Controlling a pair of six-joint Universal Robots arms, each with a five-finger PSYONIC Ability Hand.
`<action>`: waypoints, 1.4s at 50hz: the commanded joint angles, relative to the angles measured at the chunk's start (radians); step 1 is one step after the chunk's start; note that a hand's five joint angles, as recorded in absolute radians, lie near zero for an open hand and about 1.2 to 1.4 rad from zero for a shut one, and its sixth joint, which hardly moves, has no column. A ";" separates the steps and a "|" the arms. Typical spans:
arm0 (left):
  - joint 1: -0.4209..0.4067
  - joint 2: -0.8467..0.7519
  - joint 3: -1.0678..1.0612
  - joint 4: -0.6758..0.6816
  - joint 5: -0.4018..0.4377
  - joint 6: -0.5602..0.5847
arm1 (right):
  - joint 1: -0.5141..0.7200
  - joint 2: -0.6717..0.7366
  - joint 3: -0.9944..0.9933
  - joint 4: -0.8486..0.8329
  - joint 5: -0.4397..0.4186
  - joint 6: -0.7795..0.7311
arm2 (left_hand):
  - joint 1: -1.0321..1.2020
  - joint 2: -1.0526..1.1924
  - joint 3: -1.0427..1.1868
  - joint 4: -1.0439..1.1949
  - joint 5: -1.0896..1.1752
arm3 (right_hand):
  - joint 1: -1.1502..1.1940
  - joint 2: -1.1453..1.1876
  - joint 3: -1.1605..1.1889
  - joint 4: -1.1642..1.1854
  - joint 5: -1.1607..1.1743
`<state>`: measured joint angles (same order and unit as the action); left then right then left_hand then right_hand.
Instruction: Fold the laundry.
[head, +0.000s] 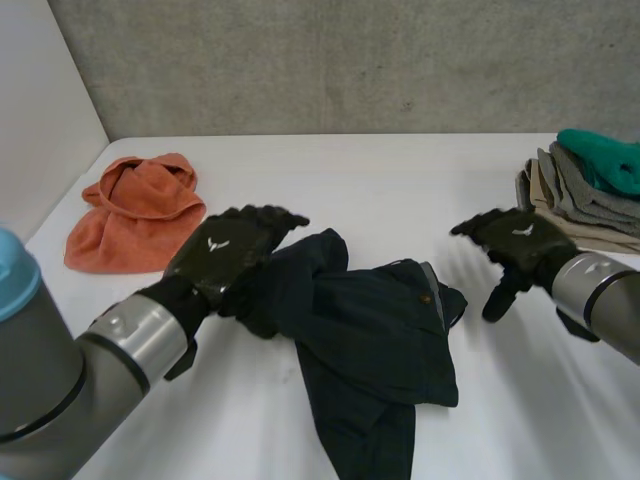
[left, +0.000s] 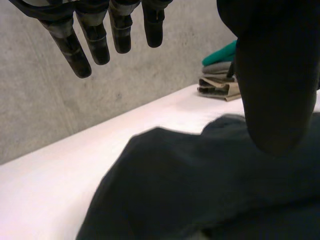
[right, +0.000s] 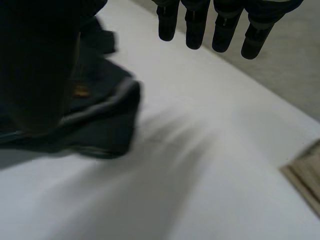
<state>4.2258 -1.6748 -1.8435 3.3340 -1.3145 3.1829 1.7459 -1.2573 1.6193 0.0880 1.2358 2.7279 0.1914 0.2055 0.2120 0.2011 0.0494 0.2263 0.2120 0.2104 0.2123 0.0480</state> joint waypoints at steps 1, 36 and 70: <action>0.055 -0.049 -0.060 0.019 -0.003 0.034 | 0.052 -0.022 0.039 0.056 -0.047 -0.105 | -0.017 -0.031 -0.038 -0.027 -0.049 | -0.052 -0.037 -0.036 -0.038 -0.048; 0.180 -0.533 0.283 0.154 0.164 0.081 | 0.506 -0.085 0.303 -0.450 0.502 0.141 | 1.192 1.178 1.171 1.182 1.160 | 1.170 1.184 1.186 1.184 1.174; 0.138 -0.308 0.696 -0.452 0.028 0.308 | 0.265 0.221 -0.660 0.215 0.326 -0.266 | 1.205 1.191 1.184 1.195 1.172 | 1.170 1.184 1.186 1.184 1.174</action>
<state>4.3969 -1.7117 -1.2987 2.8986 -1.2072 3.3209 2.0146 -1.2756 1.0958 0.3605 1.5554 2.4653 1.1600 1.1952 1.1894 1.1992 0.9884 1.1234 1.1737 1.1868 1.1949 1.0204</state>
